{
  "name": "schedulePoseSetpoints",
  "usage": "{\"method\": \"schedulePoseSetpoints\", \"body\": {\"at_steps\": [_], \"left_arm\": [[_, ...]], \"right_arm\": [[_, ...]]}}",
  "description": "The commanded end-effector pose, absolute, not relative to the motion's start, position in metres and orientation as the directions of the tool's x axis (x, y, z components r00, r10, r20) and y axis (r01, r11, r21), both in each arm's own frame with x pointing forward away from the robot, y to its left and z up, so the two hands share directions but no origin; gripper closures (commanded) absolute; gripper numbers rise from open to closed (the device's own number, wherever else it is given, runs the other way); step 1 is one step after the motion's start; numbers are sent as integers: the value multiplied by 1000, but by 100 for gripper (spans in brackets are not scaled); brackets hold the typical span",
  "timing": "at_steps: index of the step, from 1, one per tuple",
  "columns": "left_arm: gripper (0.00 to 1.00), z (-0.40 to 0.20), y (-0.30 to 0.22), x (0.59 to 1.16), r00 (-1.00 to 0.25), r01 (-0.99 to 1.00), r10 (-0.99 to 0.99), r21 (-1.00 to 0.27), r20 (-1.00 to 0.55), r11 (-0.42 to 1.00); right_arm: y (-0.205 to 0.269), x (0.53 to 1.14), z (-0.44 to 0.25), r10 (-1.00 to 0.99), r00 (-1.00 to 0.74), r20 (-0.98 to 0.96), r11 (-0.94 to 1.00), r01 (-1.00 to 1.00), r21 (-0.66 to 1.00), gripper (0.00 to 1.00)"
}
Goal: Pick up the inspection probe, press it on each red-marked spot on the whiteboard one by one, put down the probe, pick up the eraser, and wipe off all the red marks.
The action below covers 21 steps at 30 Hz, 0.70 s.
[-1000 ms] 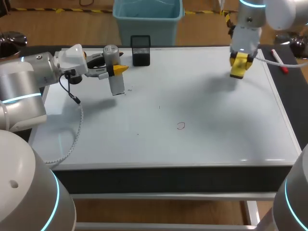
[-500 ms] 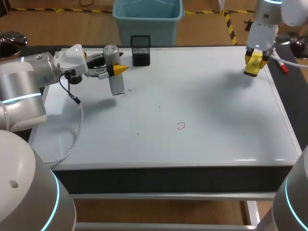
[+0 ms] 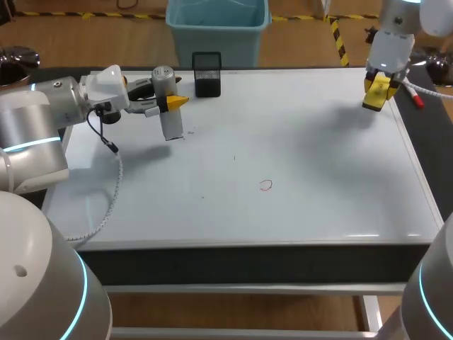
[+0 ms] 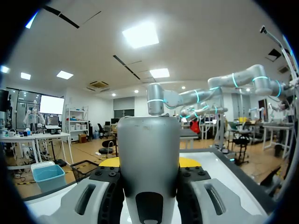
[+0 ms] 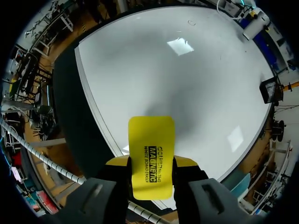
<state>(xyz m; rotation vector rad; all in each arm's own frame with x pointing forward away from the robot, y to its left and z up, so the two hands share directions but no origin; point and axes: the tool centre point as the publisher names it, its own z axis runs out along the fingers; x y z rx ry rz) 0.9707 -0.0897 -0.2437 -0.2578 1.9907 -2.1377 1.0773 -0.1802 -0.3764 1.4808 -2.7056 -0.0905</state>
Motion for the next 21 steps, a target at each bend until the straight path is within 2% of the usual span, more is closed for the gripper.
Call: {"method": "schedulePoseSetpoints", "body": {"at_steps": [1, 4, 21], "left_arm": [[100, -242, -90, 970, -962, 35, -273, -997, -16, -67], [100, -240, -95, 969, -966, 44, -256, -997, -27, -58], [100, -210, -195, 922, -996, 73, -48, -993, -69, -90]], "right_arm": [[-181, 1077, -375, -844, -536, 23, 537, -840, 77, 100], [-181, 1077, -375, -844, -536, 23, 537, -840, 77, 100], [-181, 1077, -375, -844, -536, 23, 537, -840, 77, 100]]}}
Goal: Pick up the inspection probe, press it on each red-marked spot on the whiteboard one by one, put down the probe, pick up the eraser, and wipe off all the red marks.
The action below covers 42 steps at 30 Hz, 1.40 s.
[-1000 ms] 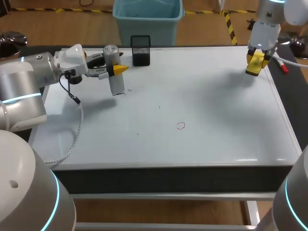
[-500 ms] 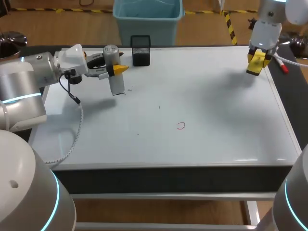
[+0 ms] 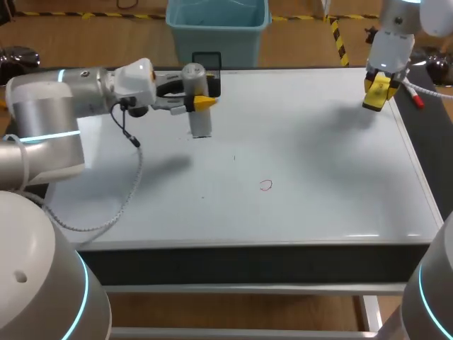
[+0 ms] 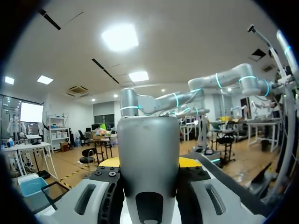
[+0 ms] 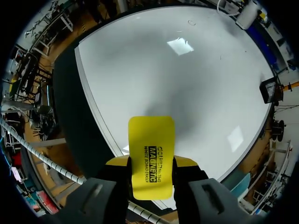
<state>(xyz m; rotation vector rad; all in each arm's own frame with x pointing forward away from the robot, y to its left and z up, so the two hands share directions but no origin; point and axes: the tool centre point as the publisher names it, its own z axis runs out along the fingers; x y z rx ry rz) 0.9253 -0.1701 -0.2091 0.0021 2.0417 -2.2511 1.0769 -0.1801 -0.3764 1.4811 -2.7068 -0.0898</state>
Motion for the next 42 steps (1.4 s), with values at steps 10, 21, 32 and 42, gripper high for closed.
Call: {"method": "schedulePoseSetpoints", "body": {"at_steps": [10, 21, 32, 42], "left_arm": [[100, -228, -265, 894, -998, 42, 42, -989, -49, -142], [100, -248, -315, 880, -997, 29, 67, -987, -40, -157], [100, -257, -323, 869, -999, 17, 38, -989, -23, -146], [100, -256, -328, 847, -1000, 10, 28, -993, -13, -115]], "right_arm": [[-181, 1077, -375, -844, -536, 23, 537, -840, 77, 100], [-181, 1077, -375, -844, -536, 23, 537, -840, 77, 100], [-181, 1077, -375, -844, -536, 23, 537, -840, 77, 100], [-181, 1077, -375, -844, -536, 23, 537, -840, 77, 100]]}}
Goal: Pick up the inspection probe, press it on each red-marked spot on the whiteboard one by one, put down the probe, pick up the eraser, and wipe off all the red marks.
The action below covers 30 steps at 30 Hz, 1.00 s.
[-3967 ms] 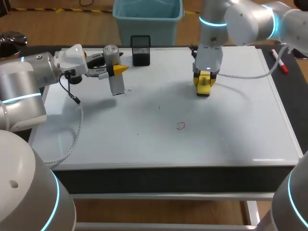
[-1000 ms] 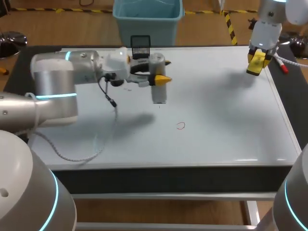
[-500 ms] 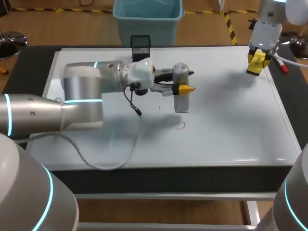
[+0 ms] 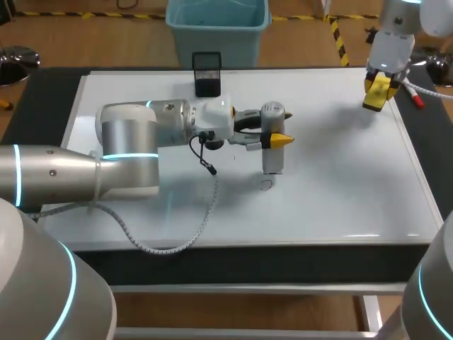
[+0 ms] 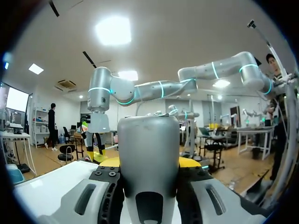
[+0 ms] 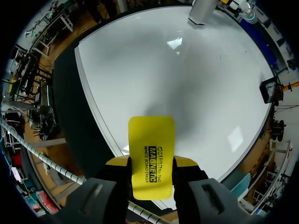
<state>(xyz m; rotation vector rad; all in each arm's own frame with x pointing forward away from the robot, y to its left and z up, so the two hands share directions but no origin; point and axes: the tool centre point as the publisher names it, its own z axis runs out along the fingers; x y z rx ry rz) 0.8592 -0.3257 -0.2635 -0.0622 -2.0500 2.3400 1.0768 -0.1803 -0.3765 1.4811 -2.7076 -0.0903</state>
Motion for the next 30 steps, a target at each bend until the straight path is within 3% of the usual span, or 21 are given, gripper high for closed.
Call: {"method": "schedulePoseSetpoints", "body": {"at_steps": [1, 30], "left_arm": [[100, -256, -328, 845, -999, 12, 28, -994, -15, -108], [100, -282, -324, 832, -999, 21, 29, -993, -24, -117]], "right_arm": [[-181, 1077, -375, -844, -536, 23, 537, -840, 77, 100], [-181, 1077, -375, -844, -536, 23, 537, -840, 77, 100]]}}
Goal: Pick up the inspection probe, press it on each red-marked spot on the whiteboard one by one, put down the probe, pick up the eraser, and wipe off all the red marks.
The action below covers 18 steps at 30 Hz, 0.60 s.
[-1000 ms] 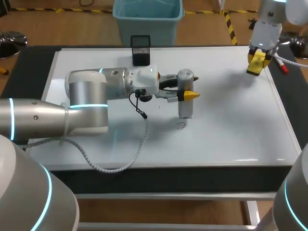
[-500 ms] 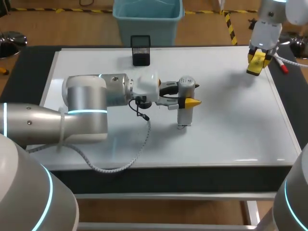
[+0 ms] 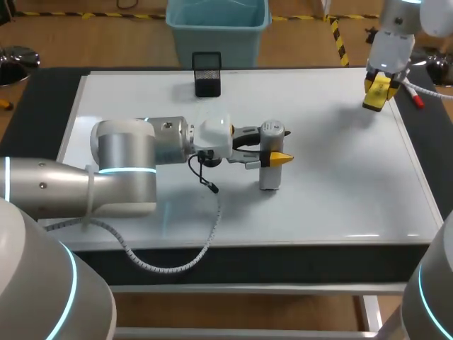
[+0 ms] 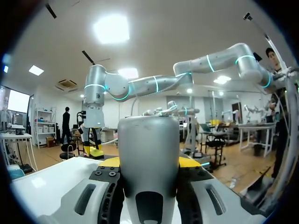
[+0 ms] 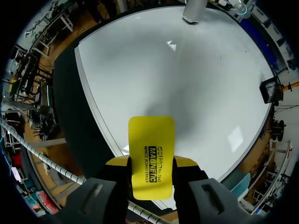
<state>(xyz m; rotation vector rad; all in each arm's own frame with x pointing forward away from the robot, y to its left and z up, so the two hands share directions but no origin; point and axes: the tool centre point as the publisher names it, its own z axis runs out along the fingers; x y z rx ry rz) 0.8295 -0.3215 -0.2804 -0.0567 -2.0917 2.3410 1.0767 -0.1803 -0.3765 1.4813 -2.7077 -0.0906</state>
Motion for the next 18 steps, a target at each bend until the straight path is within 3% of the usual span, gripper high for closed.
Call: {"method": "schedulePoseSetpoints", "body": {"at_steps": [1, 18], "left_arm": [[100, -283, -325, 832, -999, 19, 30, -993, -22, -117], [100, -289, -325, 831, -999, 0, 35, -995, -3, -100]], "right_arm": [[-181, 1077, -375, -844, -536, 23, 537, -840, 77, 100], [-181, 1077, -375, -844, -536, 23, 537, -840, 77, 100]]}}
